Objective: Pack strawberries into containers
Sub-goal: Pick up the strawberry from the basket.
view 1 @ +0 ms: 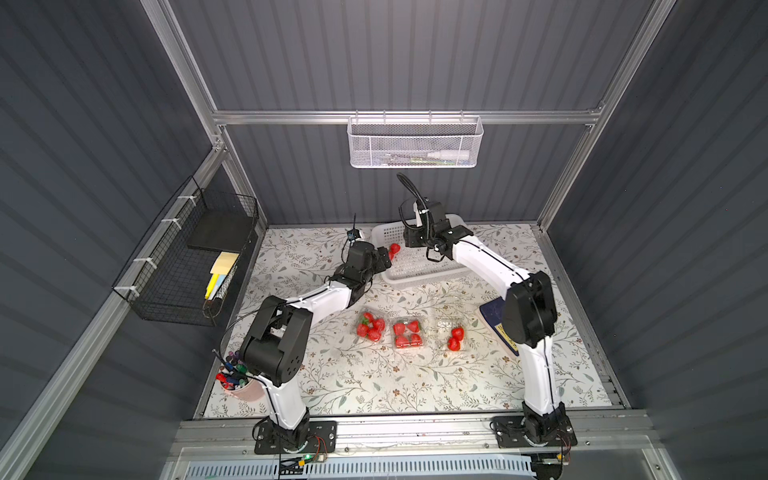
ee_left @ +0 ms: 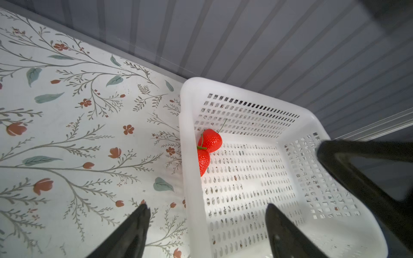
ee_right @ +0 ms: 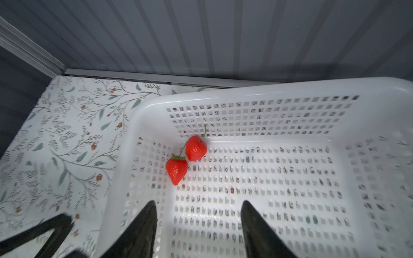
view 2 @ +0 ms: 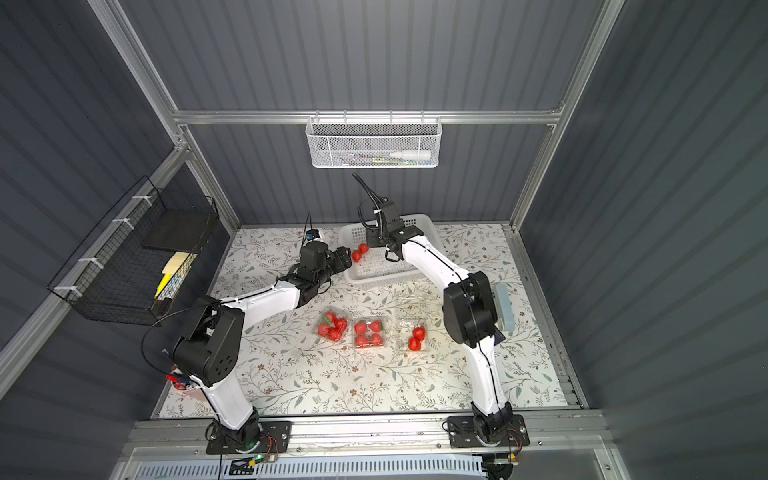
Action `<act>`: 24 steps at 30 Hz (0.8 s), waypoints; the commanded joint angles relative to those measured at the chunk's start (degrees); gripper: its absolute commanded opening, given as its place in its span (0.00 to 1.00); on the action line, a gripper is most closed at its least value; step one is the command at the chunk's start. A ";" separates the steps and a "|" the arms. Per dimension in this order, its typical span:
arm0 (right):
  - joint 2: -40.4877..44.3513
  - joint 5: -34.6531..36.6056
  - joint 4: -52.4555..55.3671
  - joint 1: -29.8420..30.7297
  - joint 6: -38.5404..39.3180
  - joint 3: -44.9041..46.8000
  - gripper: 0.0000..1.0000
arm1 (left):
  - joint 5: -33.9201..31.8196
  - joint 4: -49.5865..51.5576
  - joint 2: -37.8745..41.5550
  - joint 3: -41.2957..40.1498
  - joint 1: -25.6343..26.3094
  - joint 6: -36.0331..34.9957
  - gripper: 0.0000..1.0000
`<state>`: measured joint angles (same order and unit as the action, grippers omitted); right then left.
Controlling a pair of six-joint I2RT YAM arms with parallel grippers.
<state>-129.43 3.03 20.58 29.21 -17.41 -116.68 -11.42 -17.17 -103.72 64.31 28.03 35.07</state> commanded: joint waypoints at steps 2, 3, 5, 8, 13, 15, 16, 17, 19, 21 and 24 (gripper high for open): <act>-9.72 -4.92 -0.28 -1.44 0.80 -8.48 0.61 | -0.27 -0.09 -3.01 1.57 -0.35 -0.57 0.82; -11.58 -6.05 -2.42 -1.52 0.63 -9.12 0.61 | -0.02 -0.23 -3.60 1.89 -0.35 -0.53 0.82; -14.16 -7.88 -5.29 -1.53 -0.06 -10.42 0.62 | 0.56 -0.49 -4.43 2.22 -0.35 -0.46 0.82; -18.02 -10.27 -5.88 -1.54 -1.97 -14.06 0.62 | 0.99 -0.50 -5.61 2.70 -0.35 -0.27 0.82; -21.14 -12.13 -9.80 -1.45 -5.41 -14.89 0.65 | 1.64 -0.72 -7.16 3.20 -0.35 -0.18 0.81; -22.39 -12.49 -11.43 -1.41 -7.02 -15.12 0.65 | 2.72 -1.56 -7.53 3.03 -0.35 -0.20 0.79; -22.97 -12.51 -11.84 -1.31 -7.60 -15.52 0.65 | 3.20 -2.04 -7.58 2.86 -0.35 -0.26 0.78; -23.70 -12.37 -12.12 -1.22 -8.10 -16.12 0.65 | 3.65 -2.42 -7.78 2.77 -0.35 -0.26 0.78; -25.11 -11.86 -12.01 -1.09 -8.99 -17.28 0.64 | 3.86 -2.52 -7.89 2.86 -0.35 -0.20 0.77; -26.31 -11.34 -12.39 -0.84 -9.61 -18.32 0.61 | 4.33 -2.52 -8.06 2.74 -0.33 -0.26 0.76; -27.75 -11.67 -12.56 -0.71 -10.34 -19.89 0.52 | 4.77 -2.42 -7.90 2.66 -0.35 -0.35 0.76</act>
<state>-155.48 -8.14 9.17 28.18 -25.98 -134.39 -8.01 -19.18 -110.52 65.80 28.03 35.09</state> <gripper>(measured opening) 0.538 0.766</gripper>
